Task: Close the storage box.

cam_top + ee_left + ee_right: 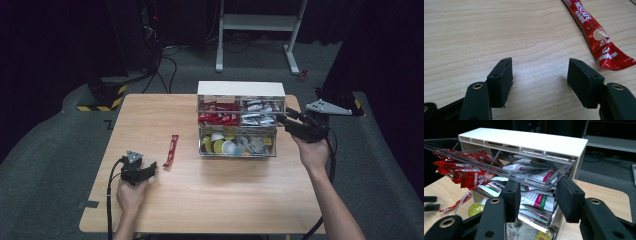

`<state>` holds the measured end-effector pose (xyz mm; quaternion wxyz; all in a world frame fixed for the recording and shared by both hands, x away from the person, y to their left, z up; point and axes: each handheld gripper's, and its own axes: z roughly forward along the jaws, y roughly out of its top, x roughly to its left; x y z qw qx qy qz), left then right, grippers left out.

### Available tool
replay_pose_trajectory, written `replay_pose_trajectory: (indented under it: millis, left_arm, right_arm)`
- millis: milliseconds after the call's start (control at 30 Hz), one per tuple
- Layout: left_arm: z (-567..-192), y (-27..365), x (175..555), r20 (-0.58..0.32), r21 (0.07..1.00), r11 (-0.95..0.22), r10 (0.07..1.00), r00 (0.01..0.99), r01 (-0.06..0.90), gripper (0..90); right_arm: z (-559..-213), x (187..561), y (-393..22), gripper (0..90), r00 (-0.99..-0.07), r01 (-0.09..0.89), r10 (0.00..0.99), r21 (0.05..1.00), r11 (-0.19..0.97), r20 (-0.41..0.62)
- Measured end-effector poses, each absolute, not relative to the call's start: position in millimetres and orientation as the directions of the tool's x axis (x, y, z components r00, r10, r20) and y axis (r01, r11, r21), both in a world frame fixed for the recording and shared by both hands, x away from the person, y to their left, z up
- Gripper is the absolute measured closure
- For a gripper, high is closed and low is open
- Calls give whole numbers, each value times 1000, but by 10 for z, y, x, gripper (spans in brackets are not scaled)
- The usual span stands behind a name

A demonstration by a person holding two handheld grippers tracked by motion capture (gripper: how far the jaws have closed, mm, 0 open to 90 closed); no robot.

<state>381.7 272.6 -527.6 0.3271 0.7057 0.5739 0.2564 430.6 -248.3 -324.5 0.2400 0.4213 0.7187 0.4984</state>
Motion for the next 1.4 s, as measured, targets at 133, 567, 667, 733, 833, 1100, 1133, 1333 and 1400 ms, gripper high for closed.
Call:
replay_pose_trajectory:
  millis: [133, 567, 667, 733, 833, 1100, 1133, 1333, 1400]
  left_arm:
    - [-5277, 2715, 3818, -5, 755, -136, 977, 213, 642, 365]
    - [-5278, 2706, 3817, -1, 752, -143, 976, 217, 643, 349]
    - [-5279, 2705, 3815, -2, 753, -139, 977, 213, 643, 347]
    - [-5278, 2706, 3814, -3, 753, -138, 977, 213, 643, 347]
    - [-5278, 2708, 3813, -4, 753, -135, 978, 211, 644, 345]
    - [-5279, 2712, 3812, -3, 753, -133, 979, 205, 644, 338]
    - [-5278, 2715, 3812, -3, 753, -132, 979, 204, 645, 338]
    - [-5278, 2719, 3806, -10, 753, -119, 981, 192, 647, 334]
    - [-5278, 2719, 3806, -12, 752, -117, 982, 191, 648, 333]
  right_arm:
    - [-3245, 4300, -2479, 552, -528, 365, 846, 918, 152, 71]
    - [-3317, 4283, -2481, 537, -524, 371, 850, 913, 172, 53]
    - [-3338, 4272, -2486, 537, -521, 376, 852, 910, 174, 53]
    - [-3344, 4269, -2492, 537, -522, 375, 852, 911, 174, 52]
    - [-3351, 4251, -2518, 537, -518, 376, 854, 911, 168, 56]
    - [-3375, 4218, -2561, 540, -514, 375, 856, 911, 171, 50]
    - [-3381, 4212, -2579, 543, -512, 374, 857, 912, 170, 51]
    - [-3370, 4147, -2720, 580, -501, 373, 863, 915, 152, 61]
    - [-3353, 4131, -2750, 589, -498, 370, 865, 916, 153, 56]
